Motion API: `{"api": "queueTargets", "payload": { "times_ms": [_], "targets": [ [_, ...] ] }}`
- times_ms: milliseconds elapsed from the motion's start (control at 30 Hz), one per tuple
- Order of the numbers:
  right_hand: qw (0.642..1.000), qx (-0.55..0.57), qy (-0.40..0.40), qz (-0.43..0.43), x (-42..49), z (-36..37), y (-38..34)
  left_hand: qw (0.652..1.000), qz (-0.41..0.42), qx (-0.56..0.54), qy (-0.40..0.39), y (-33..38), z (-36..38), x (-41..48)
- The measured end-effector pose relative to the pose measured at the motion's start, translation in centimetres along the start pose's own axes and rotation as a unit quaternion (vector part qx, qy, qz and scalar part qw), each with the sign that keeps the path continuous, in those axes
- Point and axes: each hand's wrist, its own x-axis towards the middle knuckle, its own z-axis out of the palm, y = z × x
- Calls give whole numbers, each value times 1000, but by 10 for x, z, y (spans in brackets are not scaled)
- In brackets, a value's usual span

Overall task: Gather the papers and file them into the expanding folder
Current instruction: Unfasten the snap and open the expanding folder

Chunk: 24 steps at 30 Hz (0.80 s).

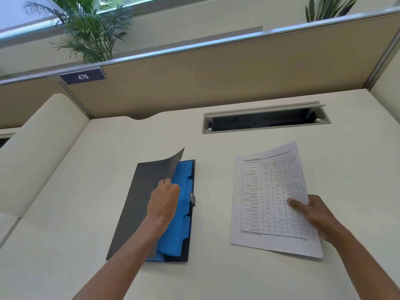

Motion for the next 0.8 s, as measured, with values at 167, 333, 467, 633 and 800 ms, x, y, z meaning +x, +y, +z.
{"api": "queueTargets", "payload": {
  "times_ms": [167,333,467,633,800],
  "targets": [
    [1000,-15,18,-13,-7,-7,1,994,0,-89,63,15,-22,-3],
    [998,-50,35,-34,-12,-11,-1,979,-72,-163,103,16,-47,0],
    [996,-71,51,-34,-9,-11,1,958,-93,-229,144,16,-76,0],
    [995,-79,60,-32,-7,-11,0,945,-90,-276,151,15,-92,1],
    [995,-76,64,-27,-8,-14,-2,943,-103,-289,133,16,-86,3]
  ]
}}
